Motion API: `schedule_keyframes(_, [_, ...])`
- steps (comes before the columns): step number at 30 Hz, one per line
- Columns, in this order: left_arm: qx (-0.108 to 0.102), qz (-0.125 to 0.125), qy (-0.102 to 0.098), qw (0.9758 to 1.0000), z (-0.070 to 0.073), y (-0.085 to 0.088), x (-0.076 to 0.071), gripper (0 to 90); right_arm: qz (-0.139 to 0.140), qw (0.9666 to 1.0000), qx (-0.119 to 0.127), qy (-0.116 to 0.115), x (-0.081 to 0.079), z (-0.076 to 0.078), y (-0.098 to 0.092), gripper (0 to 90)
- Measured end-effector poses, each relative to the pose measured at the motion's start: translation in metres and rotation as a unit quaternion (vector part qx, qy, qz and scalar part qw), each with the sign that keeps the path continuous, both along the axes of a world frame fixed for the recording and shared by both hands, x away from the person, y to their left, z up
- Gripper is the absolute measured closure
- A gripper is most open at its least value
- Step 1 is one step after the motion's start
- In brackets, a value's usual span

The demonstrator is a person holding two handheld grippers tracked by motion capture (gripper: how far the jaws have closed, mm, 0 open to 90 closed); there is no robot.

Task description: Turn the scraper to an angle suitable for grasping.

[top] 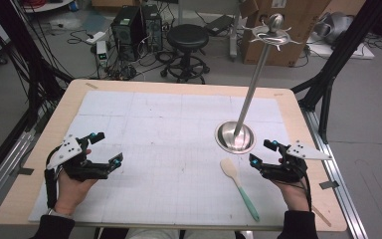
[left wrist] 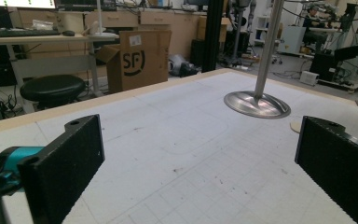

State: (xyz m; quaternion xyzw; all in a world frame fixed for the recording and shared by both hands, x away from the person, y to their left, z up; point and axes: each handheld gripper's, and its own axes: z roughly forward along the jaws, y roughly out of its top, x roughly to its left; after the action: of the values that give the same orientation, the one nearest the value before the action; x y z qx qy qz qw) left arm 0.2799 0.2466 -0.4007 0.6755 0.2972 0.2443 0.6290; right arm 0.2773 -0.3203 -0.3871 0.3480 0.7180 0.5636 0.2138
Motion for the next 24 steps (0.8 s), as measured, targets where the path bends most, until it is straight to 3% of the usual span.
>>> schedule_keyframes(4, [0.0,0.0,0.001,1.0,-0.001,-0.001,0.001,1.7,0.001,0.9998,-0.015,0.016,-0.002,-0.005,-0.001,55.6])
schedule_keyframes(10, [-0.001,0.0,0.003,1.0,-0.001,-0.002,0.001,1.7,0.001,0.9987,-0.046,0.023,-0.006,-0.008,0.0,87.2])
schedule_keyframes(17, [0.0,0.0,0.004,1.0,-0.003,-0.003,0.004,1.8,0.031,0.9948,-0.08,0.055,-0.006,-0.018,0.008,90.0])
schedule_keyframes(21, [0.0,0.0,0.005,1.0,-0.003,-0.003,0.005,1.8,0.042,0.9896,-0.105,0.09,-0.002,-0.028,0.018,90.0])
schedule_keyframes(24, [0.001,0.0,0.006,1.0,-0.004,-0.003,0.005,1.8,0.042,0.987,-0.116,0.103,0.0,-0.036,0.021,90.0])
